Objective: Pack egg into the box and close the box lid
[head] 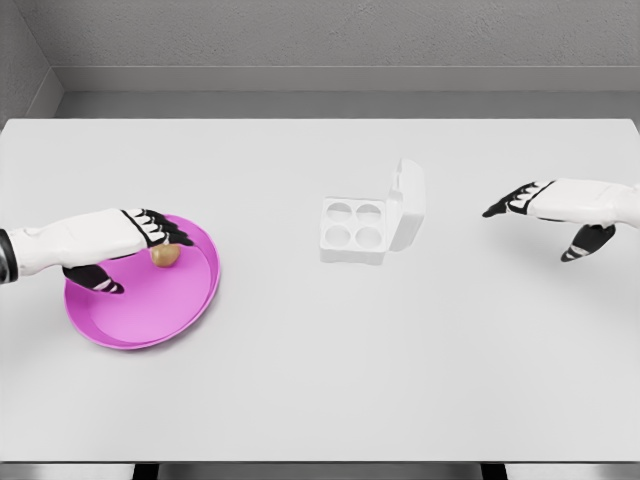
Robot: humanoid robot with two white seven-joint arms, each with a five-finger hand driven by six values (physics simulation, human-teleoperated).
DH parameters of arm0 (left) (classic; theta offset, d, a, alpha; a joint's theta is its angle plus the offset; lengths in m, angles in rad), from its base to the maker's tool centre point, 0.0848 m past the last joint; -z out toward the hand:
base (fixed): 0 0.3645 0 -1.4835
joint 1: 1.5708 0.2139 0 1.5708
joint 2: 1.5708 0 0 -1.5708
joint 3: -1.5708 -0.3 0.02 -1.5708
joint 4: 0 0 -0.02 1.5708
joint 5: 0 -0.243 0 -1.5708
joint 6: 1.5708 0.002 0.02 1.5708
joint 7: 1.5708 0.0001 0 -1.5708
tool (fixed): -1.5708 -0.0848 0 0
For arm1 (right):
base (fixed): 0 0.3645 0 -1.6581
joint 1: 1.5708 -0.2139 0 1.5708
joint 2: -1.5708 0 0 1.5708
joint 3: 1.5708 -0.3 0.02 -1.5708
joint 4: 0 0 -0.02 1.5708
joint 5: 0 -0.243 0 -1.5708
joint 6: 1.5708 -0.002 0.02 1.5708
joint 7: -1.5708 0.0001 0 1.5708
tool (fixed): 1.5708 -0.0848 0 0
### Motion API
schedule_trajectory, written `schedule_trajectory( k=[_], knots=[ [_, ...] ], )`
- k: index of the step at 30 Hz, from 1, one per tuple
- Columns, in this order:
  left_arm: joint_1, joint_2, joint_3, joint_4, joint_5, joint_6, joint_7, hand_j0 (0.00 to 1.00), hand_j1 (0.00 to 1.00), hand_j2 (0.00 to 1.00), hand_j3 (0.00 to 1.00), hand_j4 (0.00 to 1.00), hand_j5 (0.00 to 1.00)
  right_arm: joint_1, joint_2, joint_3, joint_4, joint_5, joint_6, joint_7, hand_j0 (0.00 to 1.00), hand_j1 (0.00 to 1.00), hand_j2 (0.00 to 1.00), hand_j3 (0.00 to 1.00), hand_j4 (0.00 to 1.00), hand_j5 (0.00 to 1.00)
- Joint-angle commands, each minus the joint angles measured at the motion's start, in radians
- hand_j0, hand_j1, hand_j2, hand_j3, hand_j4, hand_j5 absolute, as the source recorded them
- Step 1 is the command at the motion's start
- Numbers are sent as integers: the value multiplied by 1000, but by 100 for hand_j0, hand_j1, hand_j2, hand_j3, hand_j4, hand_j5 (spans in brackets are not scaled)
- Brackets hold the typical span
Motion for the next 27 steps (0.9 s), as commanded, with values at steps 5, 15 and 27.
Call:
schedule_trajectory(
  k=[5, 15, 27],
  knots=[
    [-20, -26, 1, 45, 3, 3, 0, 89, 89, 89, 89, 89, 89, 5, 4, -4, 1, -4, 1, 4, 100, 100, 100, 100, 100, 100],
    [-26, -76, -5, 87, -11, 3, -3, 89, 89, 89, 89, 89, 89, 3, 20, -1, 1, -4, 1, 2, 100, 100, 100, 100, 100, 100],
    [-26, -85, -4, 103, -12, 3, -5, 89, 89, 89, 89, 89, 89, 0, 39, -1, 4, -6, 1, 4, 100, 100, 100, 100, 100, 100]
  ],
)
